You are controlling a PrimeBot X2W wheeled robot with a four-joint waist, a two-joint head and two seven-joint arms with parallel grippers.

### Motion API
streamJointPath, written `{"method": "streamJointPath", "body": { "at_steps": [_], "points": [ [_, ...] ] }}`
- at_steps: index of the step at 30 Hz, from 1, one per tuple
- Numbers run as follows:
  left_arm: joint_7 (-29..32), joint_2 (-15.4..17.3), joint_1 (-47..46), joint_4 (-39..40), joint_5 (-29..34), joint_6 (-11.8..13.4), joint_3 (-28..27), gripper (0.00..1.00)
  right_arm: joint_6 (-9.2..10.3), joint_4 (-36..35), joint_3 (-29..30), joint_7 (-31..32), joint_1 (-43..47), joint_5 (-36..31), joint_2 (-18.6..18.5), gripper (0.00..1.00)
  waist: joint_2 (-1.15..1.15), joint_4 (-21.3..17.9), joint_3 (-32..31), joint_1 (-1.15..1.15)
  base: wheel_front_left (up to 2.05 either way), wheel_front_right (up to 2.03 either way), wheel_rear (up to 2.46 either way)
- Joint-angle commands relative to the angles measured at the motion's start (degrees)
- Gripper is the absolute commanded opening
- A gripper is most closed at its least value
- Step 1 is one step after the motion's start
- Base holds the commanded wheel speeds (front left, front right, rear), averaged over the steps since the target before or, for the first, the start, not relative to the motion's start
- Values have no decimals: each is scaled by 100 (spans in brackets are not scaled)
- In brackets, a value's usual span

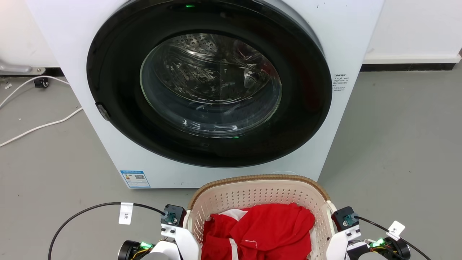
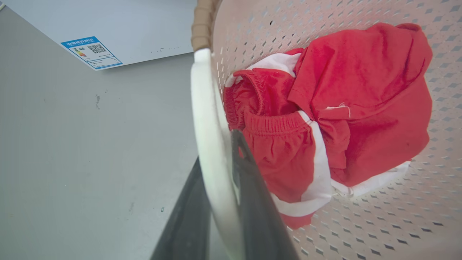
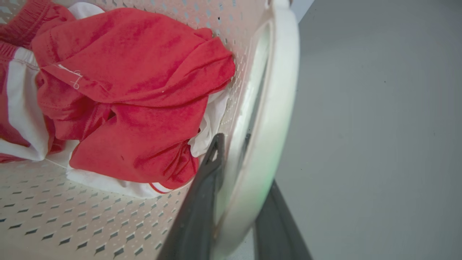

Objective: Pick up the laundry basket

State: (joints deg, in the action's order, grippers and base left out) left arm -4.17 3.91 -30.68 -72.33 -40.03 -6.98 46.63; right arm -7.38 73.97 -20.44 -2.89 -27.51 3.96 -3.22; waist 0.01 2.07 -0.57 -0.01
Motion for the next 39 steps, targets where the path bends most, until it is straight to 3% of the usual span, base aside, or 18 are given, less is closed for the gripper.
{"method": "streamJointPath", "body": {
  "at_steps": [1,39],
  "points": [
    [-25,-83,-1,108,4,-80,57,0,-20,-30,-73,-1,23,-23,62,0,-1,-4,-7,1,0,0,0],
    [-120,24,-166,33,-747,-80,724,0,-20,-29,-351,120,53,305,66,0,-1,-73,-60,1,0,0,0]
  ]
}}
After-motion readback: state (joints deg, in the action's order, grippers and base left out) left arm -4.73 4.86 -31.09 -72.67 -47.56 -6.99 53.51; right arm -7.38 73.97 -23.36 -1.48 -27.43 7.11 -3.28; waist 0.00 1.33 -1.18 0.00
